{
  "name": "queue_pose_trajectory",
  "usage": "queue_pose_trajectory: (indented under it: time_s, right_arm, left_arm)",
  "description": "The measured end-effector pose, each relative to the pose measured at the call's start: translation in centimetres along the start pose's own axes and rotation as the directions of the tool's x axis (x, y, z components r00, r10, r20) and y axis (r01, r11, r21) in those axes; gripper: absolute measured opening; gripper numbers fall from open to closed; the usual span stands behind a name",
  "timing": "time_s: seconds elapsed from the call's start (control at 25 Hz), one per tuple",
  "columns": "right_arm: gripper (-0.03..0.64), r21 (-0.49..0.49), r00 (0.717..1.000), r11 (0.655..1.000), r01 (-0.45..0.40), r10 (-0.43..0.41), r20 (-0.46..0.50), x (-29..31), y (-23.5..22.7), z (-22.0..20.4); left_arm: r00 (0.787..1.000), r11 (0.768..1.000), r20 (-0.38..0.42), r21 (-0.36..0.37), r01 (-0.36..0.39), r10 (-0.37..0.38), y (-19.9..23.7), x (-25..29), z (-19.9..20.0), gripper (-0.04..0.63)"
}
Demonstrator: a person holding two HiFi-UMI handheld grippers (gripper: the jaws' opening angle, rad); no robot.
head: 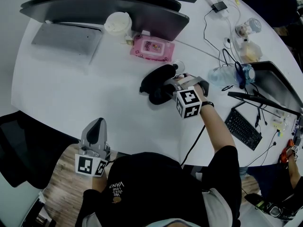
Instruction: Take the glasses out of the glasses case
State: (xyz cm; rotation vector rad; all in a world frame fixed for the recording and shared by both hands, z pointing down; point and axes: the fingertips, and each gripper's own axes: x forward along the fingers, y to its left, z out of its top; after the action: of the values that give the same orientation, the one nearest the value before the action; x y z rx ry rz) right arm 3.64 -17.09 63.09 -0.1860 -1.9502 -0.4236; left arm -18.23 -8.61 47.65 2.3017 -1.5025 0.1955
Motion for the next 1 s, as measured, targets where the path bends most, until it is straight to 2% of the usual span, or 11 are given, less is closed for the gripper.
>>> queue_pose_trajectory:
  time_s: [0.28, 0.4, 0.6, 1.0]
  right_arm:
    - [0.017, -0.044, 0.997, 0.996, -0.074, 0.073, -0.022, 0.1, 0.6, 0.1]
    - [0.014, -0.057, 0.996, 0.995, -0.082, 0.081, -0.032, 0.1, 0.5, 0.0]
    - [0.006, -0.061, 0.997, 0.996, -0.07, 0.067, -0.036, 0.0, 0.4, 0.0]
    - [0.006, -0.055, 1.0, 0.998, 0.009, -0.011, -0.025, -1.7, -0.5, 0.6]
  left_arm:
    - [1.0, 1.0, -0.004, -0.015, 0.001, -0.001, 0.4, 0.3, -0.4, 0.0]
    - [1.0, 1.0, -0.004, -0.019, 0.005, -0.005, 0.4, 0.5, -0.3, 0.001]
    - [1.0, 1.0, -0.001, -0.02, 0.008, -0.008, 0.4, 0.6, -0.3, 0.001]
    - [1.0, 1.0, 0.013, -0.009, 0.016, -0.016, -0.1, 0.3, 0.3, 0.0]
